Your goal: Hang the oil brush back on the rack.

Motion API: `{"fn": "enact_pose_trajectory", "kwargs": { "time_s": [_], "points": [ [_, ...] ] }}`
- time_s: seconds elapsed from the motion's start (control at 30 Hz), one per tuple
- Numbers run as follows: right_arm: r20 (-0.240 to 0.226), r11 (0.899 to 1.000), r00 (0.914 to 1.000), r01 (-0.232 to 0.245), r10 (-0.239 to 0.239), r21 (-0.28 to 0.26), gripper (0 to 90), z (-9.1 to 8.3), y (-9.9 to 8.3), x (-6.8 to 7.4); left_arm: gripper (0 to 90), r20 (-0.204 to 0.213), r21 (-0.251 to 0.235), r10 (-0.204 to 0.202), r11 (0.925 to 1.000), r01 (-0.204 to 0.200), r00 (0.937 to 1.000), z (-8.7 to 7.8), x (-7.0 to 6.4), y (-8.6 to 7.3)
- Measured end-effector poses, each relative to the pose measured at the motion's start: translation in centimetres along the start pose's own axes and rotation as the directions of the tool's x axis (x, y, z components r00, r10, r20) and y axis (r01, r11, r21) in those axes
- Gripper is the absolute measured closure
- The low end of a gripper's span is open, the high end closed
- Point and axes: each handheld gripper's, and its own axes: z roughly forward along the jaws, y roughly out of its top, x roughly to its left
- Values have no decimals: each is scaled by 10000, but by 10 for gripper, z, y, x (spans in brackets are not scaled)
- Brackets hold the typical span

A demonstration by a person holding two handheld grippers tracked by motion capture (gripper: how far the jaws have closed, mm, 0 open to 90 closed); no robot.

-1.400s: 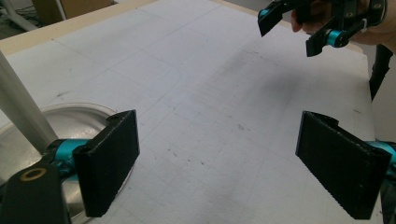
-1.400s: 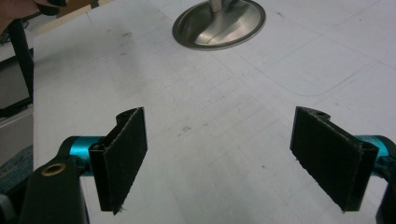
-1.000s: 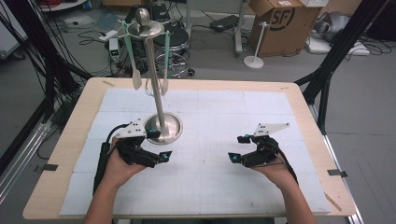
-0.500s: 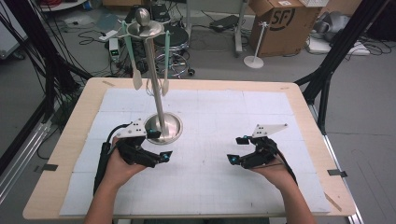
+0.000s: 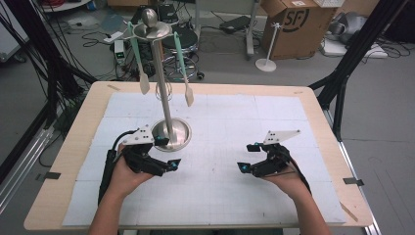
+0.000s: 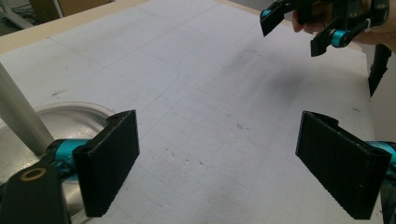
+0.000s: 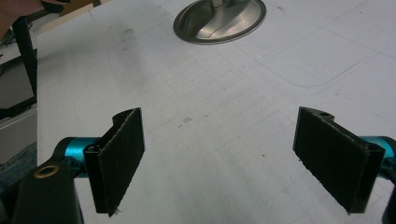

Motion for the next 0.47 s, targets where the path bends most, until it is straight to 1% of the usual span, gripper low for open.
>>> {"fn": "enact_pose_trajectory", "kwargs": {
  "time_s": [0.33, 0.47],
  "points": [
    [-46, 9999, 10000, -52, 52, 95, 163, 1, 0, 1, 140, 14, 35, 3, 10000, -3, 10000, 1, 0, 0],
    [-58, 10000, 10000, 61, -61, 59, 163, 1, 0, 0, 140, 7, 42, 0, 10000, 0, 10000, 1, 0, 0]
  ]
}}
